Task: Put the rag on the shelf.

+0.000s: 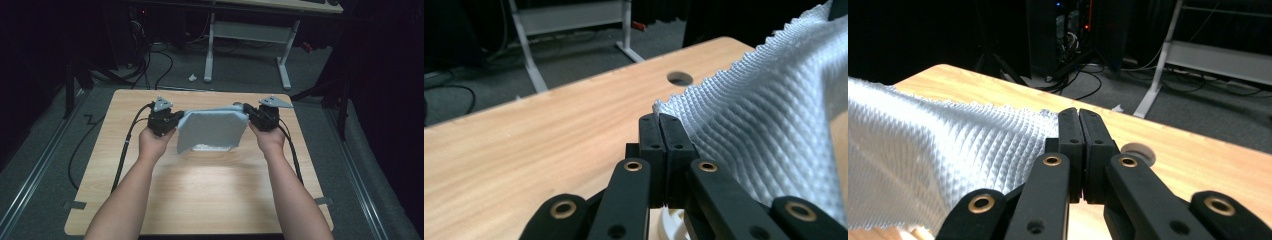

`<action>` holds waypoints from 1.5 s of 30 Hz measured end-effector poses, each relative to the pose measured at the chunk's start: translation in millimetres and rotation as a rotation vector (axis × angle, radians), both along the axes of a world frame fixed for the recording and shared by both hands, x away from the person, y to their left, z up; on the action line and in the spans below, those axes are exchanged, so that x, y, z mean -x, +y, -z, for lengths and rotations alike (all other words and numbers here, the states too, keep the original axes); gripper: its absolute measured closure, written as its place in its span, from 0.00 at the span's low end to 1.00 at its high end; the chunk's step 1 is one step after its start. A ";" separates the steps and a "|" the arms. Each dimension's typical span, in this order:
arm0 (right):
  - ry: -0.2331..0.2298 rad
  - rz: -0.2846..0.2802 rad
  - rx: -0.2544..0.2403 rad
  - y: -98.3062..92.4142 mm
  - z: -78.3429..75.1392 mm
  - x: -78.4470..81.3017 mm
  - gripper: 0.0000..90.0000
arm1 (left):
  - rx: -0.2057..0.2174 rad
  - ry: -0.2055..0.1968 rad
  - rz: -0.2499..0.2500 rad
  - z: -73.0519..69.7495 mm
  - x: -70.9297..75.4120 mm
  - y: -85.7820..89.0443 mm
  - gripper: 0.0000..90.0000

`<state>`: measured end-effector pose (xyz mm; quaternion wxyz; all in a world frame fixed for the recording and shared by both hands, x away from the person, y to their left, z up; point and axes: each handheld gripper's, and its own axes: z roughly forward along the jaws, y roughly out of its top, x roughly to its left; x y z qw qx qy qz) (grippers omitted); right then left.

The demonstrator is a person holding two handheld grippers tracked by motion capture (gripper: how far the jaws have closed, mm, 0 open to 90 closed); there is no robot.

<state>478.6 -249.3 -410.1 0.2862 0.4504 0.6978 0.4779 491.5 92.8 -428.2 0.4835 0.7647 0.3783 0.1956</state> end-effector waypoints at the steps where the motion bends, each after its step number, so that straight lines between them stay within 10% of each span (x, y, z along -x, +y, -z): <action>1: 0.010 0.000 0.000 0.4 2.9 1.4 1.00 | 0.000 -0.005 0.002 0.5 0.7 0.0 0.99; 35: 0.119 0.012 0.021 0.4 64.2 8.4 0.99 | 0.050 0.108 0.012 44.2 9.8 2.5 0.91; 45: 0.088 0.046 -0.037 -18.1 59.5 18.3 0.80 | 0.065 0.085 -0.046 41.0 14.1 17.2 0.76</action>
